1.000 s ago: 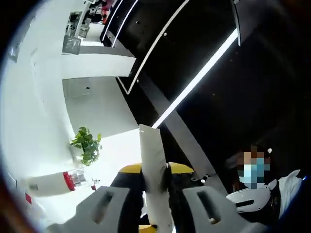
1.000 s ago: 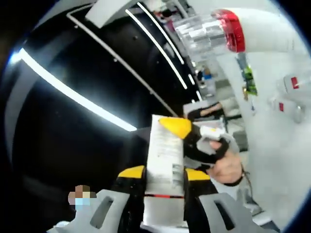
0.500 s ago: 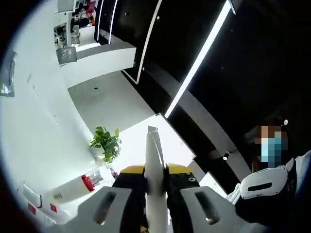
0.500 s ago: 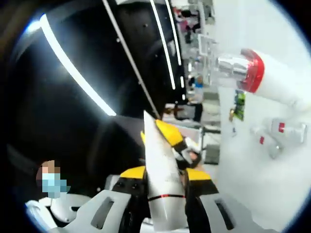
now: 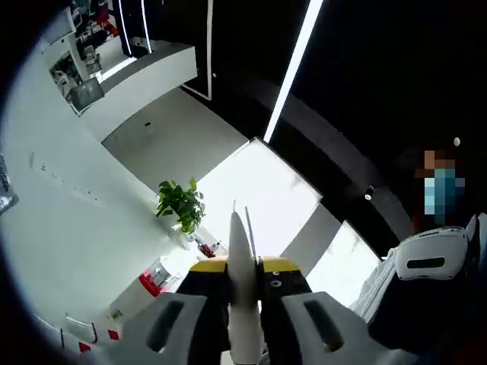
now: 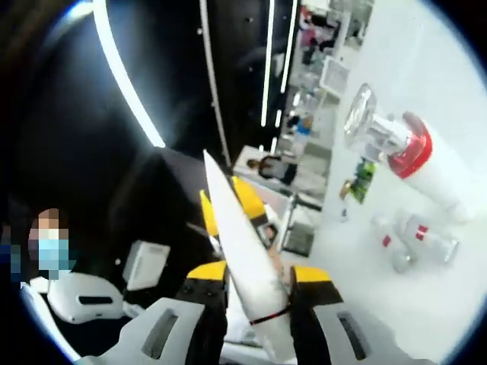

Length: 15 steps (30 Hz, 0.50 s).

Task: Arrange the skincare products in the storage area until every visible bottle or jar stands upright without overlapping.

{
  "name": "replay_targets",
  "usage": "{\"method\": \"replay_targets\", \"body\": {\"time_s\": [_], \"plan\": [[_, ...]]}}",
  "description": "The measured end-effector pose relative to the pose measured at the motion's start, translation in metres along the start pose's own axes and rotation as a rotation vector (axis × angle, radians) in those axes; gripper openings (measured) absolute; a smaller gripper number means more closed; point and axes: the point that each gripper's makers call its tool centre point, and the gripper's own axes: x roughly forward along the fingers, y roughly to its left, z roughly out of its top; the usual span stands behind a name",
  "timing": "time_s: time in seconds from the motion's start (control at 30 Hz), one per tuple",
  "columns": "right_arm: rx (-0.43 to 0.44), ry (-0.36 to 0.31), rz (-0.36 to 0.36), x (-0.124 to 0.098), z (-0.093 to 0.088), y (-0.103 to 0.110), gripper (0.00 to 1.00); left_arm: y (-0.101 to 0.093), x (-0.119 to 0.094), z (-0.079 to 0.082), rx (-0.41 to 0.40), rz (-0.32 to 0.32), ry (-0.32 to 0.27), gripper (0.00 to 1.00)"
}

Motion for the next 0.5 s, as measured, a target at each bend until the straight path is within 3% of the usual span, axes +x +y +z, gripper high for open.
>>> {"method": "replay_targets", "body": {"time_s": [0.33,0.5], "plan": [[-0.105,0.037,-0.062,-0.0042,0.0046,-0.0056,0.3,0.0006,0.0065,-0.0036,0.082,0.014,0.089,0.08],[-0.213,0.106,-0.096,-0.0032,0.0053,-0.0079,0.3,-0.0029,0.0073,-0.0046,0.123,0.007,0.128,0.08]]}}
